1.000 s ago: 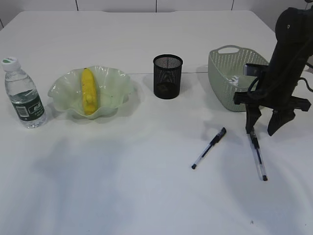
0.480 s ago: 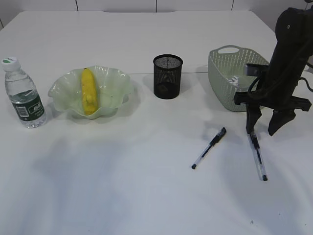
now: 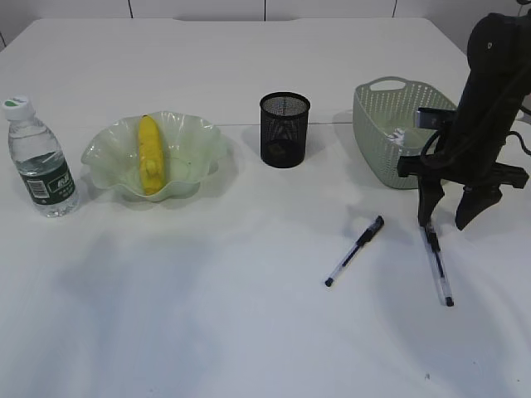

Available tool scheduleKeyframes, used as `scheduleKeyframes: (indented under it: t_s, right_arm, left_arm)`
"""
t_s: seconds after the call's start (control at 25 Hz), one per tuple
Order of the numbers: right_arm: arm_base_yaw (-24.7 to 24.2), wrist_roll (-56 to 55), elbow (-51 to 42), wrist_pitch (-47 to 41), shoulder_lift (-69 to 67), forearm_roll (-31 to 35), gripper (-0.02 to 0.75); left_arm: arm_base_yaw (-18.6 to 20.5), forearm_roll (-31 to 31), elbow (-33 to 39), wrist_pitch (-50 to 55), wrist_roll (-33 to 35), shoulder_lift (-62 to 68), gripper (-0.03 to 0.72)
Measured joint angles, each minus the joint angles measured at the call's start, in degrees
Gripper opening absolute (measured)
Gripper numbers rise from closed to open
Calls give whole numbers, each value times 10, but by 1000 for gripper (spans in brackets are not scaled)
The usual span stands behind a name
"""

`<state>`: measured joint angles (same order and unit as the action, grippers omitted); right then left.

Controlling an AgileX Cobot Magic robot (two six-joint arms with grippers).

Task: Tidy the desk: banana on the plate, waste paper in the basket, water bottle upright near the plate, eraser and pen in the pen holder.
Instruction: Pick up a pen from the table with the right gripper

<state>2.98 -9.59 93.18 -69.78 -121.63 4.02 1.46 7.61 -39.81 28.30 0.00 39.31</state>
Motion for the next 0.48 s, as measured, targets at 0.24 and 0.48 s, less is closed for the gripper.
scheduleKeyframes:
  t_s: [0.24,0.48]
  right_arm:
    - [0,0,0,0,0,0,405]
    - [0,-3,0,0,0,-1,406]
  left_arm:
    - [0,0,0,0,0,0,412]
    - [0,-16,0,0,0,0,412]
